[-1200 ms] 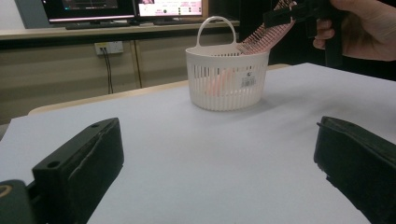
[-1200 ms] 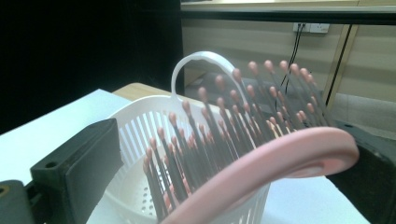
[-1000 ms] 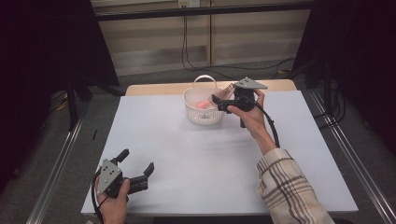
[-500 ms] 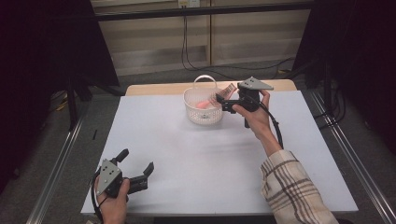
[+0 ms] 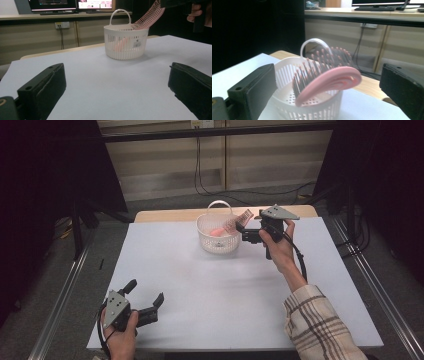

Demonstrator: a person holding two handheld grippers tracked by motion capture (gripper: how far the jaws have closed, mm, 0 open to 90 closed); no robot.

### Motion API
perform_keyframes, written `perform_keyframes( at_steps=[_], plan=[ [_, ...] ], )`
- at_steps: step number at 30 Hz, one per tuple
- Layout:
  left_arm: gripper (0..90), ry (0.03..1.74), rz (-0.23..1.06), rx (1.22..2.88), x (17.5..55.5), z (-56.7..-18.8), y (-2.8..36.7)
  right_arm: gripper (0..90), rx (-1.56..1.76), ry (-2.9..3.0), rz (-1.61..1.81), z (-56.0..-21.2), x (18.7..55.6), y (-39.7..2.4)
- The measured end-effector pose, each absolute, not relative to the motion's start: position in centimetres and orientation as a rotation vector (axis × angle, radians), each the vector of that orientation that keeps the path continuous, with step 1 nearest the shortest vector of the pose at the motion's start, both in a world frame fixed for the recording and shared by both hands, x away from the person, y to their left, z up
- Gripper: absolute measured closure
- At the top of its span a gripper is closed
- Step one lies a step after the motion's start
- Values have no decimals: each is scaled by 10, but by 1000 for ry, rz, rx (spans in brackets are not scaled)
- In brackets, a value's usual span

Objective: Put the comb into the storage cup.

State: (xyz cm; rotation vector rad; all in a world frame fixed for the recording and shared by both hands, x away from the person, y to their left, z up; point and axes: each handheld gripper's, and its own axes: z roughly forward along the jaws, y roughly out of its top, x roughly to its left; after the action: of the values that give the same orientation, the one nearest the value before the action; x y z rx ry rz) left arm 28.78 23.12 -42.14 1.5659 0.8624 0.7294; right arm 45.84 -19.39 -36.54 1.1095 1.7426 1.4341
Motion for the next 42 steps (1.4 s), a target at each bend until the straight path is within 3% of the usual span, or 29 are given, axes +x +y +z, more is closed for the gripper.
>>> perform_keyframes(
  at_steps=[42],
  plan=[
    [17, 850, 724, 1548, 284, -420, 232, 1, 1110, 1652, 1391, -378, 413, -220]
  ],
)
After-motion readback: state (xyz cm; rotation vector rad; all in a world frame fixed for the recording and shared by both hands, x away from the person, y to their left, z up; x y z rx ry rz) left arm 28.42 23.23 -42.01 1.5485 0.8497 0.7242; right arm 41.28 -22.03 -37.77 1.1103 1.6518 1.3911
